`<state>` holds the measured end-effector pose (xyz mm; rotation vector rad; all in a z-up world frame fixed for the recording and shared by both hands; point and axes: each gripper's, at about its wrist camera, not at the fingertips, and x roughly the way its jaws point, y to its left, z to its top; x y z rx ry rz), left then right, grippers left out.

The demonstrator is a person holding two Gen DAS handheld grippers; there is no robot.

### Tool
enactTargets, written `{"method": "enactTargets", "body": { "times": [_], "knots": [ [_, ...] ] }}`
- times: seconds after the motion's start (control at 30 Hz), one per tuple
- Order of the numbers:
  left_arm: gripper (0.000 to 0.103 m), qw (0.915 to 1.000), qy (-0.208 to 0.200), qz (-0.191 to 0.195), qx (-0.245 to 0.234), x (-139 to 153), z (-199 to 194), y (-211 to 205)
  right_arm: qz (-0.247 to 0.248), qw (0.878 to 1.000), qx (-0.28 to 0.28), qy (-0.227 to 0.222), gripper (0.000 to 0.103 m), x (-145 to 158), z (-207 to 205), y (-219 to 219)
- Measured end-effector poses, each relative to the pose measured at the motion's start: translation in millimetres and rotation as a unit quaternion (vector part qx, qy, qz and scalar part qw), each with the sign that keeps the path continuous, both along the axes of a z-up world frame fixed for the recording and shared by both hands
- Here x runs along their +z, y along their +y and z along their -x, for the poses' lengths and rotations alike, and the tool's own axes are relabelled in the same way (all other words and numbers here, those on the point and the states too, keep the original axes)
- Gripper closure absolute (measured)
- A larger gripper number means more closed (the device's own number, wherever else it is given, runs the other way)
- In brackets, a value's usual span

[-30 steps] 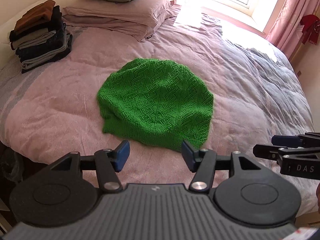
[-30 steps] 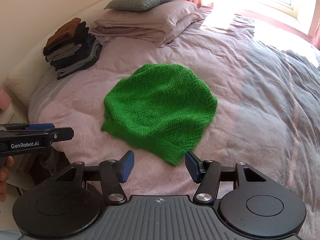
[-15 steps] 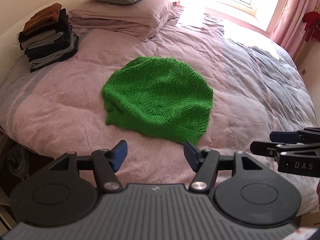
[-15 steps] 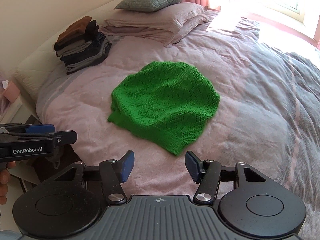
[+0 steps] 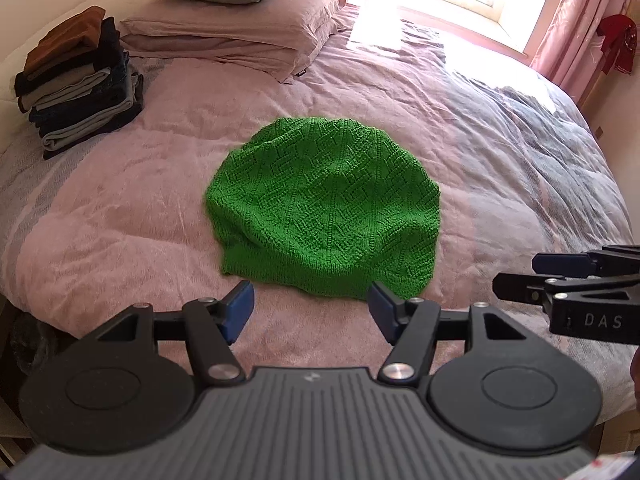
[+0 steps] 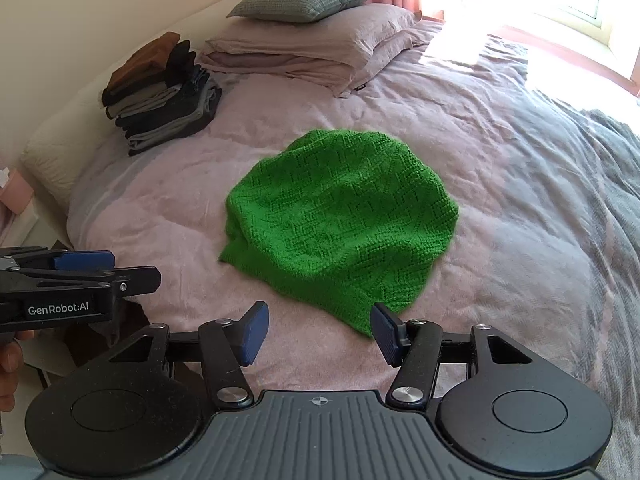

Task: Fold clothes

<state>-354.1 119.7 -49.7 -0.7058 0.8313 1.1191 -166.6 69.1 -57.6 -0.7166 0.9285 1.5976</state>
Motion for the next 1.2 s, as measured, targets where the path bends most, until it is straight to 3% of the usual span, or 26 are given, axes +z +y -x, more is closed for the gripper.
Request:
{"method": "enactTargets", "body": {
  "times": [0.37, 0.6, 0.9, 1.2],
  "knots": [
    [0.042, 0.9981, 0.006, 0.012, -0.060, -17, 45, 106, 0.003, 0.997, -0.076, 0.001, 0.050, -10, 45, 76],
    [0.040, 0.9977, 0.011, 0.056, -0.036, -70, 102, 159, 0.029, 0.994, -0.104, -0.009, 0.050, -55, 77, 109],
    [0.041, 0.9952, 0.032, 0.091, 0.017, -161, 174, 211, 0.064, 0.996, -0.053, -0.034, 0.050, -154, 127, 147],
    [0.041, 0.9923, 0.037, 0.106, 0.052, -214, 194, 230, 0.026, 0.997, 0.019, -0.070, 0.050, -221, 165, 185]
  ]
}}
